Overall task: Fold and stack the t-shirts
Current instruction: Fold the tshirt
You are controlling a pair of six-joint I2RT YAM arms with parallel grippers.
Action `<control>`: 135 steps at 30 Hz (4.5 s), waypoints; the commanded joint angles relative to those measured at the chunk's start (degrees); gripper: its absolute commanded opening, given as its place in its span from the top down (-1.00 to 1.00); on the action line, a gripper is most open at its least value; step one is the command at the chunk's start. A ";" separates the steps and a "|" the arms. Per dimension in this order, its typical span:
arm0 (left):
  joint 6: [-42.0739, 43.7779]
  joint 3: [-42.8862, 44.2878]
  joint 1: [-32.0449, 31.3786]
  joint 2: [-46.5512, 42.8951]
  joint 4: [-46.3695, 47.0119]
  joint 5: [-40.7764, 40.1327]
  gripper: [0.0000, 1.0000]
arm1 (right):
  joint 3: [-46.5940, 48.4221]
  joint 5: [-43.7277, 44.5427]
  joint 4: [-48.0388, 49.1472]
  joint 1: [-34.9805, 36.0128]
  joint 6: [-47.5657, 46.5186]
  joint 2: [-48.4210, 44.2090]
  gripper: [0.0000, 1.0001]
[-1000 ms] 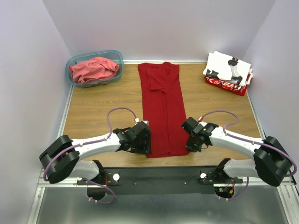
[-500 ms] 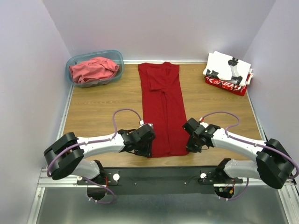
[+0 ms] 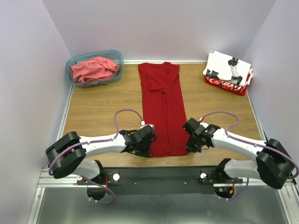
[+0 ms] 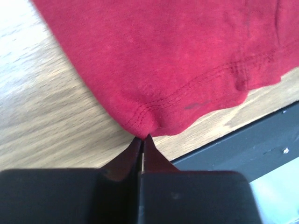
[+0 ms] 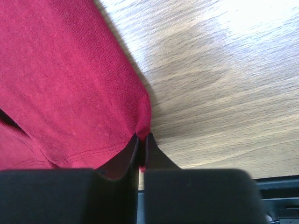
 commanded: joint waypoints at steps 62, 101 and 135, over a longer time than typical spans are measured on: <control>25.91 38.32 30.85 29.64 10.75 -9.29 1.00 | 58.56 14.80 -0.13 -19.11 -27.23 46.78 0.99; 20.29 22.77 31.03 15.59 12.77 -0.87 -0.62 | 46.73 1.71 2.50 -21.23 -30.40 33.18 -0.60; 16.86 13.89 29.27 12.16 14.35 -1.82 -0.62 | 26.22 -4.36 12.08 -21.23 -26.96 32.99 0.14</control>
